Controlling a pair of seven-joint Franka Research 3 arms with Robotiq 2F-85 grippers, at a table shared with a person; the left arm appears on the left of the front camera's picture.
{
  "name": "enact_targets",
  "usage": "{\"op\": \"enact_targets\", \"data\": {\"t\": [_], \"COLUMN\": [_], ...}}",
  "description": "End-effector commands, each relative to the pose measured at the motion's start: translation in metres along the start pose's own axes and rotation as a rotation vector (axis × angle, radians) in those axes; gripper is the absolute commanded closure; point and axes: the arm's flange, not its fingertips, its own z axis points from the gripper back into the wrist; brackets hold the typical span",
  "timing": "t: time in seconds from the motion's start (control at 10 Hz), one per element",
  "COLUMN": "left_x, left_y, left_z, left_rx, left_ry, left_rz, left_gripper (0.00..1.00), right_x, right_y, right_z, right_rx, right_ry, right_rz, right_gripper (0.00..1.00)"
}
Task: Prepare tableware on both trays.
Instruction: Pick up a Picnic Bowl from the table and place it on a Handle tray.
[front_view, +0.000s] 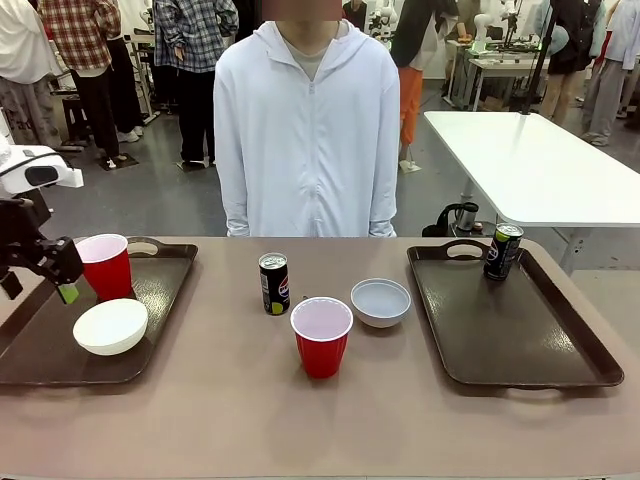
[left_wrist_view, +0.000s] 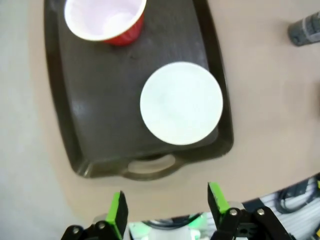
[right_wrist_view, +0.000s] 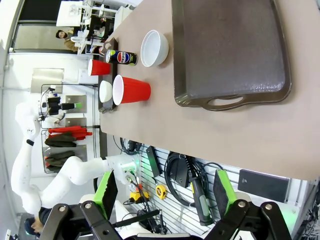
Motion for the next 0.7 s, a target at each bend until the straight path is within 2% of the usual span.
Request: {"op": "enact_targets", "data": {"t": [0.0,0.5,0.6], "left_x": [0.007,0.004,0.013], "left_y": [0.001,0.000,0.014], "left_z": [-0.009,-0.007,-0.005], "left_rx": [-0.001,-0.001,-0.181], "left_ry": [-0.001,0.010,-0.017], "left_rz": [0.002,0.000,-0.024], "left_gripper": [0.16,0.16,0.16], "right_x": [0.000,0.000,0.000], "right_y": [-0.001,-0.001,0.000], "right_z": [0.000,0.000,0.000], "right_rx": [0.007,0.007,0.000], "right_ry": [-0.001,-0.001,0.000], "right_rz": [0.001,0.001,0.000], "right_gripper": [0.00,0.00,0.00]}}
